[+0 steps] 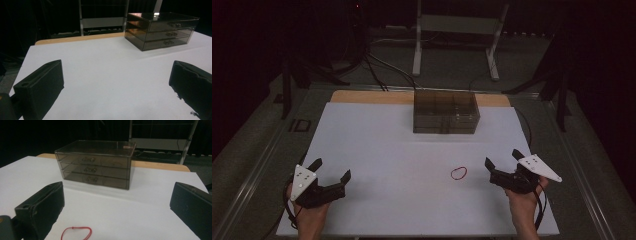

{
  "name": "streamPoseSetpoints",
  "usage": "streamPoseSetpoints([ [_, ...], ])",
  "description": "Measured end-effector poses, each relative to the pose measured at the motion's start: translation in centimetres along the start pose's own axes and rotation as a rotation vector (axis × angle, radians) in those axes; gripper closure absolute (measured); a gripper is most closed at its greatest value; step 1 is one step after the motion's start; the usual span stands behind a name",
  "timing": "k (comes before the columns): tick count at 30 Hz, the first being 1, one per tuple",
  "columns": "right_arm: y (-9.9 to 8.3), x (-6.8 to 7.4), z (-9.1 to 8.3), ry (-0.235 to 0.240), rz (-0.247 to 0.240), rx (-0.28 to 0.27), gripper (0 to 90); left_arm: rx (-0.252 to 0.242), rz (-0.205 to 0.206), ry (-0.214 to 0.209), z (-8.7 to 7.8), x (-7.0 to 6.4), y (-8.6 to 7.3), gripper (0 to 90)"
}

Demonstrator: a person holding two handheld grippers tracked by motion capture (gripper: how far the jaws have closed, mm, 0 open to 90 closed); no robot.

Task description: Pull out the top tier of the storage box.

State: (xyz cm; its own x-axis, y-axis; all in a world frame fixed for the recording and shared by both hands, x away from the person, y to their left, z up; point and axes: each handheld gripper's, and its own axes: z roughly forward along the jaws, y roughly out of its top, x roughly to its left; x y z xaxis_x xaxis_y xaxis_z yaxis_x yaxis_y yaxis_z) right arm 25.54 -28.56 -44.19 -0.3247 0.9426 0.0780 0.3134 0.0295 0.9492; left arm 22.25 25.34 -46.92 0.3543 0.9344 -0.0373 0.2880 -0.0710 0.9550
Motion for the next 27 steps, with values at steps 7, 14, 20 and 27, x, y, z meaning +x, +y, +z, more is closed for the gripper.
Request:
streamPoseSetpoints([
  [7, 0.4, 0.3, 0.7, -0.003, -0.008, -0.005, 0.0, 0.003, 0.004, -0.003, 0.1, 0.0, 0.0, 1.2],
  [14, 0.3, 0.6, 1.3, 0.000, -0.007, -0.001, 0.0, 0.006, 0.002, -0.004, 0.2, -0.1, -0.1, 1.1],
  [20, 0.2, 0.7, 1.7, 0.003, -0.008, 0.005, 0.0, 0.008, 0.003, -0.003, 0.2, -0.1, -0.1, 1.2],
  [27, 0.4, 0.8, 2.3, 0.002, -0.007, 0.001, 0.0, 0.010, 0.002, -0.003, 0.3, -0.1, -0.1, 1.2],
])
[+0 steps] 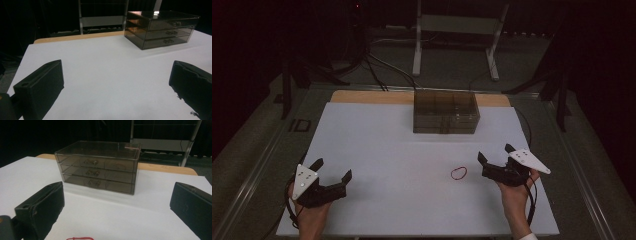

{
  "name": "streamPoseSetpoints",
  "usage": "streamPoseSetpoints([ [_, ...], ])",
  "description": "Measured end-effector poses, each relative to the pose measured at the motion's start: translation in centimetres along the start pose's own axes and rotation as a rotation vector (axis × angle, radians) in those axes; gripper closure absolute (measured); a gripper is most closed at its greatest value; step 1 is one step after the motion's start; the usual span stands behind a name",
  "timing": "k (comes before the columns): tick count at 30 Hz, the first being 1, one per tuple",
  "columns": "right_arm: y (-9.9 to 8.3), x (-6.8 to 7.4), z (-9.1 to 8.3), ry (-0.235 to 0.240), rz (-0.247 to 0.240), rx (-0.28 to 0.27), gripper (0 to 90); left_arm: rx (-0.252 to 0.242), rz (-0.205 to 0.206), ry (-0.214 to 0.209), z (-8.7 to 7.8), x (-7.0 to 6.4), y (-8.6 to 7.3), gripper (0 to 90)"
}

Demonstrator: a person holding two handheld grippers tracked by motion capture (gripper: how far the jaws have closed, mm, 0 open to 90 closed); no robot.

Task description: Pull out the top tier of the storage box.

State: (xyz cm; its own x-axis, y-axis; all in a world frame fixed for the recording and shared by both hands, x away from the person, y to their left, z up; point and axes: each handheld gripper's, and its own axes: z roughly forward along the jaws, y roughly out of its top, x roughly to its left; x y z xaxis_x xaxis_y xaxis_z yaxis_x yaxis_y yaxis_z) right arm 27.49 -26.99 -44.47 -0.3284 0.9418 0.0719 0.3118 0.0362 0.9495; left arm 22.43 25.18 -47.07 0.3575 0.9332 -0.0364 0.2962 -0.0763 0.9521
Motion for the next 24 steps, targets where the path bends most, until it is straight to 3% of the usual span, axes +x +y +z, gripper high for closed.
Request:
streamPoseSetpoints([
  [24, 0.7, 1.2, 2.7, -0.006, 0.001, -0.027, 0.0, 0.001, 0.003, 0.002, 0.0, 0.0, 0.0, 1.2],
])
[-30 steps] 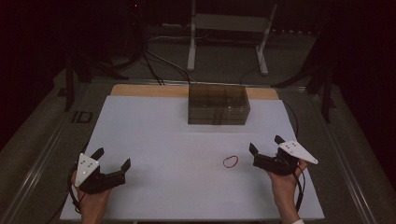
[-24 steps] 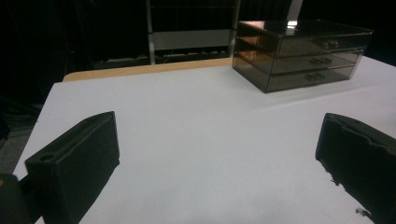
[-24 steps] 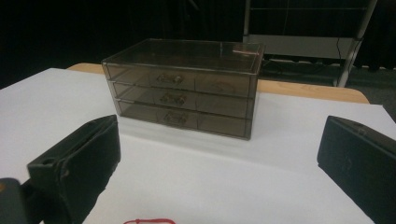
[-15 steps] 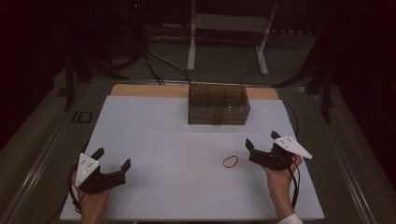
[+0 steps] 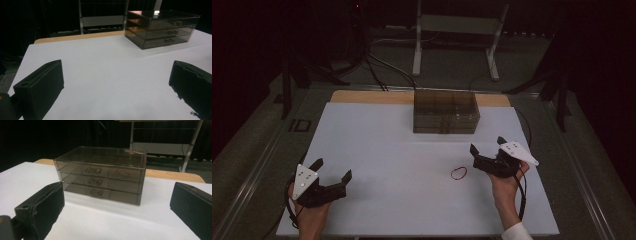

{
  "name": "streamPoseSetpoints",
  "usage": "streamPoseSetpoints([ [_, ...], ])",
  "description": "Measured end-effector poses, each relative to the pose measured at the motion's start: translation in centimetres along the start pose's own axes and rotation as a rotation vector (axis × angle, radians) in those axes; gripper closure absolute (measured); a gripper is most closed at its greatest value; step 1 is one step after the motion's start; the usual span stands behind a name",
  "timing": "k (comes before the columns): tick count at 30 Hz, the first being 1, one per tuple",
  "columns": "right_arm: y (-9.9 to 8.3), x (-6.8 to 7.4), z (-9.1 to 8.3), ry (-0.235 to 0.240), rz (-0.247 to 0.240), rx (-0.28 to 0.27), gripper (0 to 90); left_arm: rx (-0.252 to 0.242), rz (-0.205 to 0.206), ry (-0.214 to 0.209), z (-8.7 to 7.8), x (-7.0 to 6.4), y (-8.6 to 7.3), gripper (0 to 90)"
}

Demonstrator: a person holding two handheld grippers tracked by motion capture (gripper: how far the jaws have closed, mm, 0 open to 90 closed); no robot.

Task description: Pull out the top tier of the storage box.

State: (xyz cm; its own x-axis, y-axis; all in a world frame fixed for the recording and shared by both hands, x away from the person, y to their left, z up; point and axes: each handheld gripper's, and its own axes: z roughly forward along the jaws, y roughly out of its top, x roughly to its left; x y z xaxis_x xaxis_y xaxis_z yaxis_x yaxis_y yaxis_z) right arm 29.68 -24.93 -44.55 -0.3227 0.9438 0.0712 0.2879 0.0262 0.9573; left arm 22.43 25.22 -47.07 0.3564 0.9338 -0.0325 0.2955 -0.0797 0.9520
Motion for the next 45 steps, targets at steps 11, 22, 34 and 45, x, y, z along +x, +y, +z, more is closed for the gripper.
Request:
streamPoseSetpoints([
  [11, 0.1, 0.5, 1.2, -0.027, 0.004, -0.013, 0.0, 0.000, -0.001, 0.001, 0.0, 0.0, 0.0, 1.2],
  [22, 0.4, 0.8, 2.3, -0.036, 0.008, -0.013, 0.0, 0.000, -0.001, 0.001, 0.0, 0.1, 0.0, 1.2],
  [34, 0.5, 1.4, 3.7, -0.045, 0.006, -0.013, 0.0, 0.002, 0.000, 0.004, 0.0, 0.1, 0.0, 1.1],
  [45, 0.6, 1.7, 4.8, -0.065, 0.006, -0.022, 0.0, 0.000, -0.001, 0.005, 0.0, 0.2, 0.0, 1.1],
])
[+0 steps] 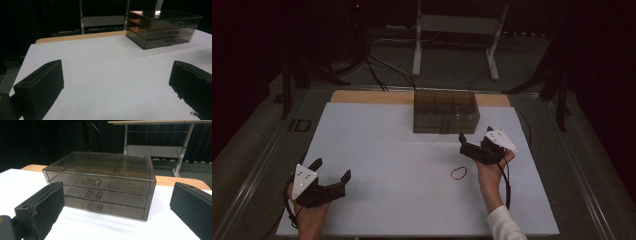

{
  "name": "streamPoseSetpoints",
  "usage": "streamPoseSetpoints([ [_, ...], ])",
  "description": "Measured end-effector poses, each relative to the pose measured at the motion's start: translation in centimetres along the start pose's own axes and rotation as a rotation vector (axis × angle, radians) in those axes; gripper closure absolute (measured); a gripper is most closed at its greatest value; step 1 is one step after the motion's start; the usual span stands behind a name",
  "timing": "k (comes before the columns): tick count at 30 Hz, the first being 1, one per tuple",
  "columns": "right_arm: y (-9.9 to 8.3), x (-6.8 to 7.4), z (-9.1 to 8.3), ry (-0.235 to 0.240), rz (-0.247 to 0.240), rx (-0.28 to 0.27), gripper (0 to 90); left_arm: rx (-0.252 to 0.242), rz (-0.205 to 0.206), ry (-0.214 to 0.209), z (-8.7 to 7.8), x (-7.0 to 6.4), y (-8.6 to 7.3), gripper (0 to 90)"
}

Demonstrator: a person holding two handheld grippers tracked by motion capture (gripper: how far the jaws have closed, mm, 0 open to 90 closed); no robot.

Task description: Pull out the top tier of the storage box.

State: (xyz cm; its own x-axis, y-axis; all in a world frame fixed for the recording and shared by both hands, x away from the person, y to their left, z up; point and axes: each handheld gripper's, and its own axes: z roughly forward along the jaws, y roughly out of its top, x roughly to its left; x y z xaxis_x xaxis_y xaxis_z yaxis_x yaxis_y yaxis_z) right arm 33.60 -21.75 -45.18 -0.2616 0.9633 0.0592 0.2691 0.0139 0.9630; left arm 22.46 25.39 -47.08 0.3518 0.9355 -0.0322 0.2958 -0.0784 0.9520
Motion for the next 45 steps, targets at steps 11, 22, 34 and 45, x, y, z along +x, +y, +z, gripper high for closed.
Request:
streamPoseSetpoints([
  [11, 0.1, 0.4, 1.1, -0.013, -0.008, 0.004, 0.0, 0.004, -0.001, -0.001, 0.1, 0.0, 0.0, 1.1],
  [22, 0.0, 0.9, 2.2, -0.015, -0.009, 0.003, 0.0, 0.005, -0.003, 0.001, 0.1, 0.0, -0.1, 1.2],
  [34, 0.2, 1.5, 3.2, -0.028, -0.013, 0.005, 0.0, 0.003, 0.000, 0.002, 0.0, 0.1, 0.0, 1.1],
  [45, 0.2, 1.8, 4.1, -0.049, -0.014, 0.010, 0.0, 0.003, -0.001, 0.002, 0.0, 0.1, 0.0, 1.1],
])
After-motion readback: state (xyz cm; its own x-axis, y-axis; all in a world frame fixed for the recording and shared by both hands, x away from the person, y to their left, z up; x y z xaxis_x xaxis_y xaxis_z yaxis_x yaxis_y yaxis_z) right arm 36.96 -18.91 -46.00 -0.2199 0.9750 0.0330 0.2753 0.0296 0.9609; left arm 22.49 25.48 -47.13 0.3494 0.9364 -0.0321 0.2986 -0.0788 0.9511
